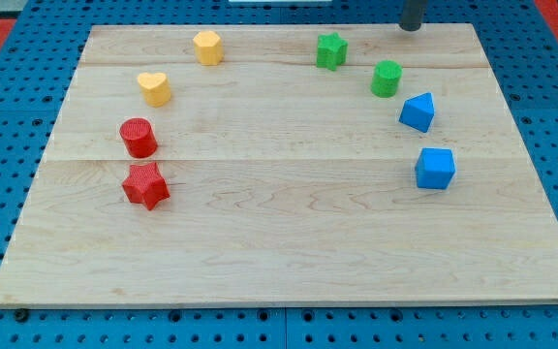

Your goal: Push the green circle close to the red star

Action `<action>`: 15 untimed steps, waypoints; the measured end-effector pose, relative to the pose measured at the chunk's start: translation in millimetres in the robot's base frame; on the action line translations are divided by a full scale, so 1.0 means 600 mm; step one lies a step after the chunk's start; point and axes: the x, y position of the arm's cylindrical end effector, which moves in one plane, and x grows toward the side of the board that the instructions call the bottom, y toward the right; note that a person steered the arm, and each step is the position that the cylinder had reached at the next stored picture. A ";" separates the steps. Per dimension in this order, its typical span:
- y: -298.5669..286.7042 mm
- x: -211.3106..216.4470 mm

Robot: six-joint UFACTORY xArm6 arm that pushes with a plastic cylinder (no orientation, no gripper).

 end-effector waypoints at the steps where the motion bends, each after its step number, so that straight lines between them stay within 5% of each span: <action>1: 0.000 0.001; 4: -0.008 0.130; 6: -0.155 0.208; 9: -0.161 0.307; 12: -0.373 0.416; 13: -0.457 0.407; 15: -0.218 0.159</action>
